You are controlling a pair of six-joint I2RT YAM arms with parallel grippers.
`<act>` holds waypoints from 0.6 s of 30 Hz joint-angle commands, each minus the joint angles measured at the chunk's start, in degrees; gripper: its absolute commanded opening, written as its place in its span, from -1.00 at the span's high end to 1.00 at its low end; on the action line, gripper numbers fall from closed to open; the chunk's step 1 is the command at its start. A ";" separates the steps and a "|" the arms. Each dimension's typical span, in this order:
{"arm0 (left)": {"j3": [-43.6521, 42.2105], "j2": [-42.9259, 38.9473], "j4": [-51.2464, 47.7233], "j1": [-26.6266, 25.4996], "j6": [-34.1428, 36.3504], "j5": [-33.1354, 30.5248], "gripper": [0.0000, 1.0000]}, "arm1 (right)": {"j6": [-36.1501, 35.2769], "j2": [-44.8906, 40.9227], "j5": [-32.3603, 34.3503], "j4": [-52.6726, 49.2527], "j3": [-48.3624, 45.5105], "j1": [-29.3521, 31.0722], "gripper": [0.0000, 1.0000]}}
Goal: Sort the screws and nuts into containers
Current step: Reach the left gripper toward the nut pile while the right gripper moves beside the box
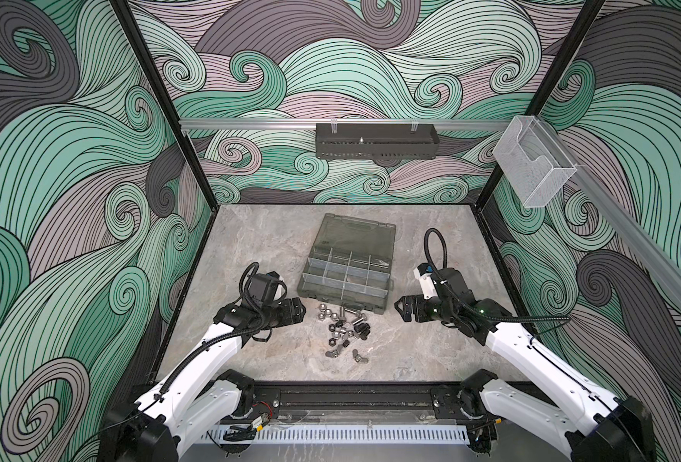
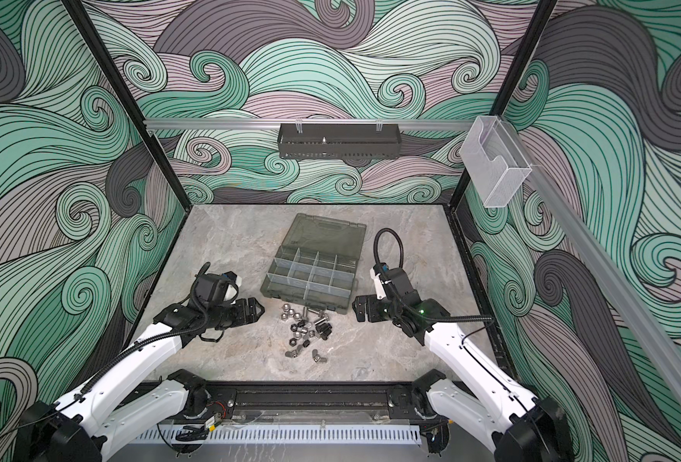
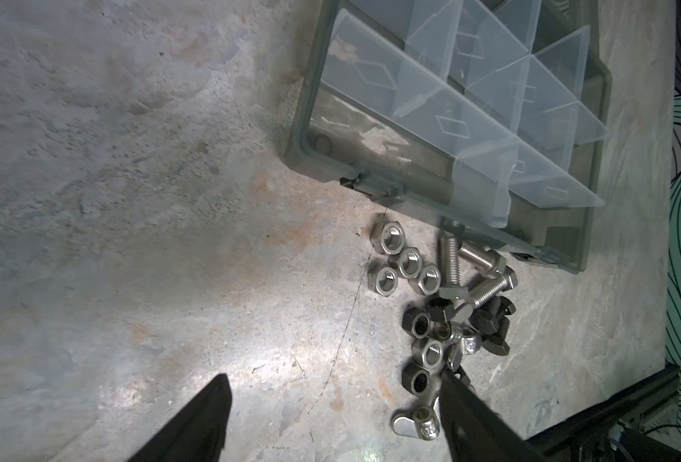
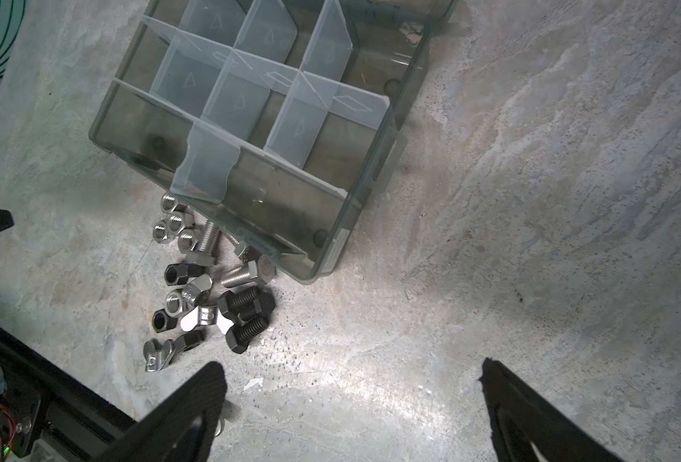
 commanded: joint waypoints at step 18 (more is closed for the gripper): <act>6.83 19.50 6.68 -11.38 -2.47 -3.81 -0.30 | 3.33 -7.59 0.09 -3.65 -5.14 1.15 -0.99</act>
